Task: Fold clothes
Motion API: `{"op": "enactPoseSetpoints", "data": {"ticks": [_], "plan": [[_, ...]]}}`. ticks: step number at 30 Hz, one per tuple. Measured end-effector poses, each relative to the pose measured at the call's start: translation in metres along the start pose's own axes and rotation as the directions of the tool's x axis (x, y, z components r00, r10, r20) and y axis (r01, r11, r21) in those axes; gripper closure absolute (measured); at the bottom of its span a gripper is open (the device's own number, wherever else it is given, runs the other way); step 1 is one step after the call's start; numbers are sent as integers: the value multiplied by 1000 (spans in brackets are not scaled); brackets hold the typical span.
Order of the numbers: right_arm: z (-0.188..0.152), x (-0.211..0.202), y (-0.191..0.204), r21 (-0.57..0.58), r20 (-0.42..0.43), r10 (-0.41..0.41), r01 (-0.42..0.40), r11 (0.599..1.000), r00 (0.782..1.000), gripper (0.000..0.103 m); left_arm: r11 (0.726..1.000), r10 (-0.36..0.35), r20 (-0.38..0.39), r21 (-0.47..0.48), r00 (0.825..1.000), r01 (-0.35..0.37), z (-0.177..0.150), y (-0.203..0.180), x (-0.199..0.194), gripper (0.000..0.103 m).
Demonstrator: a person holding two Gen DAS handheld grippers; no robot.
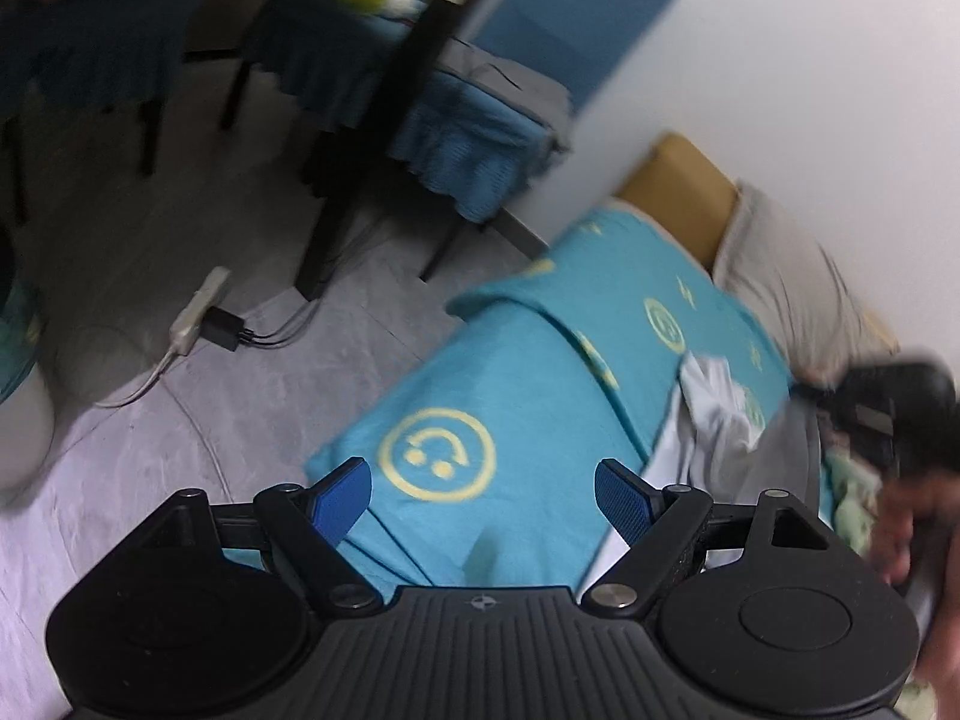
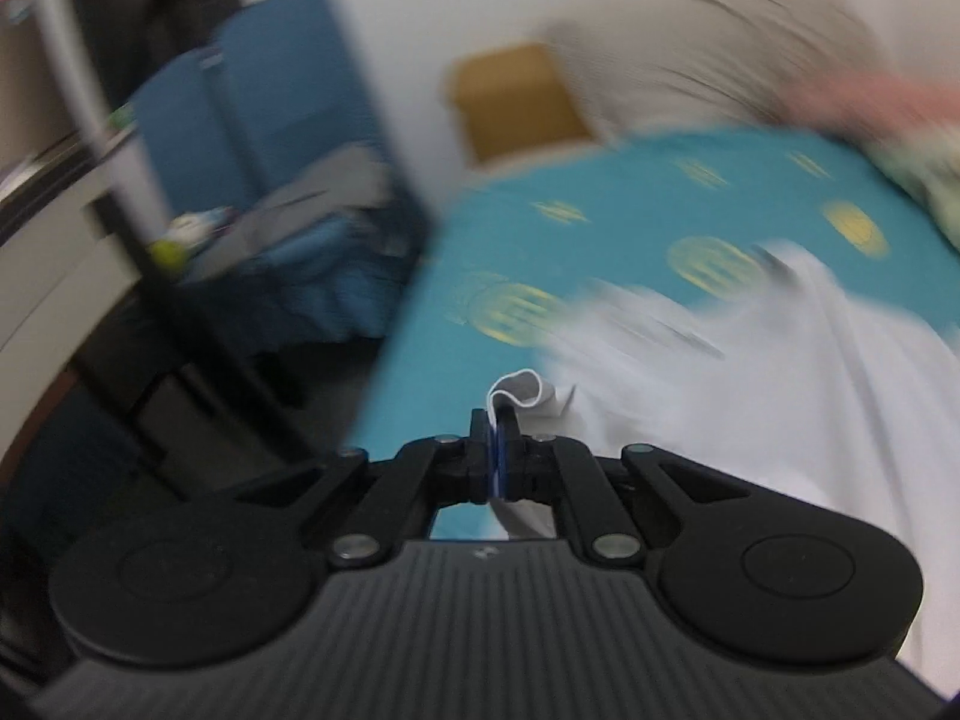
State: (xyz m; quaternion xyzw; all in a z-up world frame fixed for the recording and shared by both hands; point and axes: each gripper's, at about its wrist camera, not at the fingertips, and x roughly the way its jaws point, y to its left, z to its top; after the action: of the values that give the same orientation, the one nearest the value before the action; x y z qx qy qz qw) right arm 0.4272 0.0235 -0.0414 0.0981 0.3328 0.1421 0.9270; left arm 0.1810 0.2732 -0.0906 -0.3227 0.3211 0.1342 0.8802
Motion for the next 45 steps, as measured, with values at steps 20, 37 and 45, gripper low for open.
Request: {"op": "enactPoseSetpoints", "data": {"ticks": [20, 37, 45], "plan": [[-22, 145, 80, -155, -125, 53, -72, 985, 991, 33, 996, 88, -36, -16, 995, -88, 8, 39, 36, 21], [-140, -245, -90, -59, -36, -88, 86, 995, 995, 20, 933, 1, -90, 359, 996, 31, -62, -48, -2, 22], [-189, -332, -151, 107, 65, -57, 49, 993, 996, 20, 833, 86, -252, 549, 964, 69, -138, -86, -22, 33]]}}
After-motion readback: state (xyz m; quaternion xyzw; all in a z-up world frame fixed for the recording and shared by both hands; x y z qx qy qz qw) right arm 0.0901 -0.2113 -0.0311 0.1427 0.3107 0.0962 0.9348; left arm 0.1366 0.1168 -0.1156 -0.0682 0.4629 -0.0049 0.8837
